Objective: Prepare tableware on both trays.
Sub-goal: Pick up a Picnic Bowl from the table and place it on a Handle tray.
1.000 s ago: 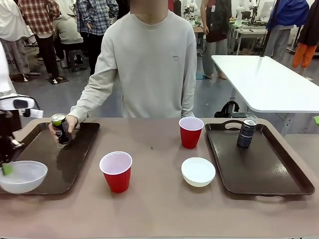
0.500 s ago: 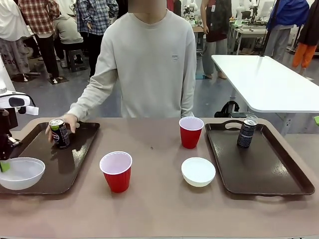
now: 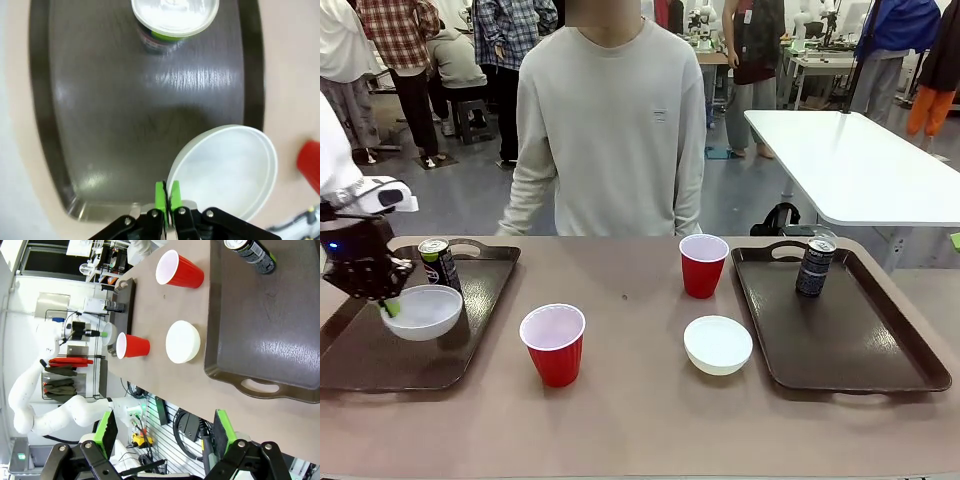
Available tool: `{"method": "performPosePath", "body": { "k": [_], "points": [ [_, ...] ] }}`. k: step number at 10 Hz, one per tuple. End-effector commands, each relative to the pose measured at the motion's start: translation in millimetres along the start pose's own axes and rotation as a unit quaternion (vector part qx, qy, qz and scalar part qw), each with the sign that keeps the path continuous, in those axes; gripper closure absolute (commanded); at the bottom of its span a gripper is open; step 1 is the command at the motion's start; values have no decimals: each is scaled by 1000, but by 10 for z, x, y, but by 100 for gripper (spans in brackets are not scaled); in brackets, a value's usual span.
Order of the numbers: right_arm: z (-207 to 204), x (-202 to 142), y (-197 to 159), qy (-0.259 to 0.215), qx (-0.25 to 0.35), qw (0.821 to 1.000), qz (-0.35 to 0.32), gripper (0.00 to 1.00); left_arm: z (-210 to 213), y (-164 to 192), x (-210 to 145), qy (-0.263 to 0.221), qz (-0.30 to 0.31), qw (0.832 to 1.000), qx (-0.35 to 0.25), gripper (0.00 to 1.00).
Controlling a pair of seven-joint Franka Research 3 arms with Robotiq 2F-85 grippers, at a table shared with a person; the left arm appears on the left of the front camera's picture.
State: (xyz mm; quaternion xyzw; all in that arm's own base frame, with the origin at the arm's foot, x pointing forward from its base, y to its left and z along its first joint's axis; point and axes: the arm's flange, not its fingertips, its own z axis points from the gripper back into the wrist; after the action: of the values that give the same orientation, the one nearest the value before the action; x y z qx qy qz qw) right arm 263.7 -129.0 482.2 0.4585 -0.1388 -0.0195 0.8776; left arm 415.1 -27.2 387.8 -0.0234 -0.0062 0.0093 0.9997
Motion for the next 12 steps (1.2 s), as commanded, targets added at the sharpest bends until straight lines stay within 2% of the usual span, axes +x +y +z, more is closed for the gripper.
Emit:
{"method": "performPosePath", "body": {
  "k": [1,3,4,5,6,7,8,9,10,11,12],
  "points": [
    [-12,15,-2,-4,15,1000,6,0,-276,-106,206,20,6,1000,0,96],
    [-12,15,-2,-4,15,1000,6,0,-385,-130,250,32,-3,999,3,96],
    [-12,15,-2,-4,15,1000,6,0,-362,-132,262,26,-8,1000,-1,38],
    [-12,15,-2,-4,15,1000,6,0,-301,-121,216,23,-12,1000,-2,38],
    [-12,15,-2,-4,15,1000,6,0,-226,-107,183,20,-14,1000,-3,0],
    [-12,15,-2,-4,15,1000,6,0,-143,-90,159,25,-19,1000,2,34],
    [-12,15,-2,-4,15,1000,6,0,-11,-72,90,34,-30,999,20,0],
    [-12,15,-2,-4,15,1000,6,0,116,-53,28,31,-48,998,31,14],
    [-12,15,-2,-4,15,1000,6,0,288,-34,-36,35,-70,997,7,0],
    [-12,15,-2,-4,15,1000,6,0,504,35,-77,55,-122,989,-70,0],
    [-12,15,-2,-4,15,1000,6,0,748,208,-141,62,-146,973,-169,0]
  ]
}}
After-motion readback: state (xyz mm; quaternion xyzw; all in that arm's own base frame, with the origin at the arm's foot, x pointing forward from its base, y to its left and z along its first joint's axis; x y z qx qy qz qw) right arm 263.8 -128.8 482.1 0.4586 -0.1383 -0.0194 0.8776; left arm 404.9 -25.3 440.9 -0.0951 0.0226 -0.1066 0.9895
